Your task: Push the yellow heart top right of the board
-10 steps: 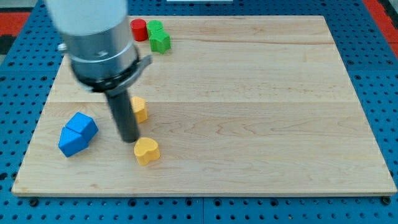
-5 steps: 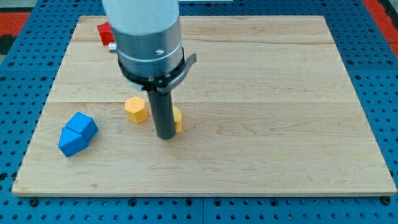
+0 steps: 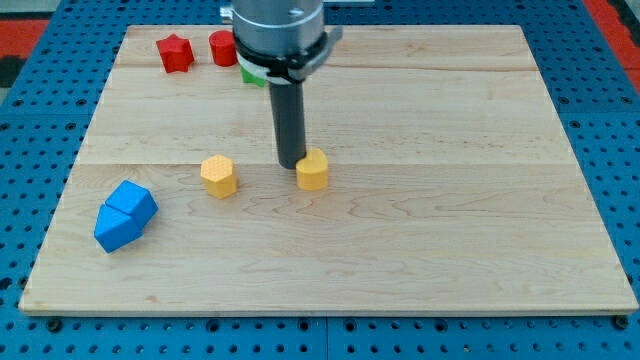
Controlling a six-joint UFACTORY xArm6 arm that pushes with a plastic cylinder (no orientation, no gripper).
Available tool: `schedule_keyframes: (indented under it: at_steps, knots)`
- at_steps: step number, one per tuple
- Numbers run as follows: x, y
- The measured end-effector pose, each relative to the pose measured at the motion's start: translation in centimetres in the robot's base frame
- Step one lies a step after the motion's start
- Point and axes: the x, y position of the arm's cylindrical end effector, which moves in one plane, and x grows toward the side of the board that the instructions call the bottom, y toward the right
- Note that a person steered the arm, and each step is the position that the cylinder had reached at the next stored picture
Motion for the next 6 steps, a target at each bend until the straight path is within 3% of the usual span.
schedule_keyframes:
  at_steps: [3, 6]
  knots:
    - [4.0, 5.1]
    - [-0.2, 16.7]
